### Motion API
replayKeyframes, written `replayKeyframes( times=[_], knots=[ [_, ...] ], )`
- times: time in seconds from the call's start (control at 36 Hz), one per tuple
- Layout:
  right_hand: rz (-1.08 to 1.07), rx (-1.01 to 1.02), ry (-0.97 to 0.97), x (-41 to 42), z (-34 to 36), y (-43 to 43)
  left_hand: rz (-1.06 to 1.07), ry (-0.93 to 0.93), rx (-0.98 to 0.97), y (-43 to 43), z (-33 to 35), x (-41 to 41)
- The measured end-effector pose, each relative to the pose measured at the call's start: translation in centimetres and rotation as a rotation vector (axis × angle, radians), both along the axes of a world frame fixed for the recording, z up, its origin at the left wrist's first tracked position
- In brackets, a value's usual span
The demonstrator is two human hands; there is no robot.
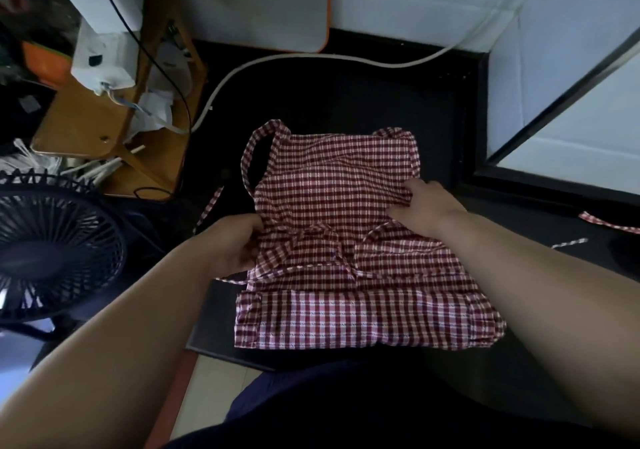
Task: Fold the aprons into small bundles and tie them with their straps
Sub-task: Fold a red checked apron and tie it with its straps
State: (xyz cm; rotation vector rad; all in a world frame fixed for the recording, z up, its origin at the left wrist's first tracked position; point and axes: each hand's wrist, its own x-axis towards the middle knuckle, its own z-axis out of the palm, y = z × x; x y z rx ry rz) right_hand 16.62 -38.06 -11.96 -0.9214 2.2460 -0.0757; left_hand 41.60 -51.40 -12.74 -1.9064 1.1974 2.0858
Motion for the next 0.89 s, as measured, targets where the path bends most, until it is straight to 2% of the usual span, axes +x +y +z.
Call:
replayKeyframes(
  times=[0.06,0.17,0.31,0.53,0.69,0.81,0.83,0.89],
  knots=[
    [0.018,-0.007,-0.004,0.3,0.2,0.0,0.016,0.027,-0.014,0.1,0.2,0.0],
    [0.014,-0.054,-0.018,0.6,0.2,0.3,0.093,0.202,0.079,0.4,0.8,0.0],
    [-0.004,-0.124,-0.028,0.6,0.4,1.3,-0.005,0.255,0.102,0.5,0.7,0.7],
    [0.418,0.000,0.253,1.6,0.7,2.0,-0.132,0.269,0.184,2.0,0.9,0.9],
    [0.236,-0.252,0.163,2.1,0.6,2.0,-0.047,0.371,0.094,2.6,1.0,0.8],
    [0.243,-0.216,0.275,1.5,0.5,1.8,-0.036,0.402,0.015,2.3,1.3,0.9],
    [0.189,-0.207,0.262,1.3,0.6,1.7,-0.032,0.388,-0.016,2.1,1.4,0.9],
    [0.026,-0.186,0.116,0.6,0.7,1.5,-0.038,0.378,-0.043,1.5,1.7,1.0]
  ],
)
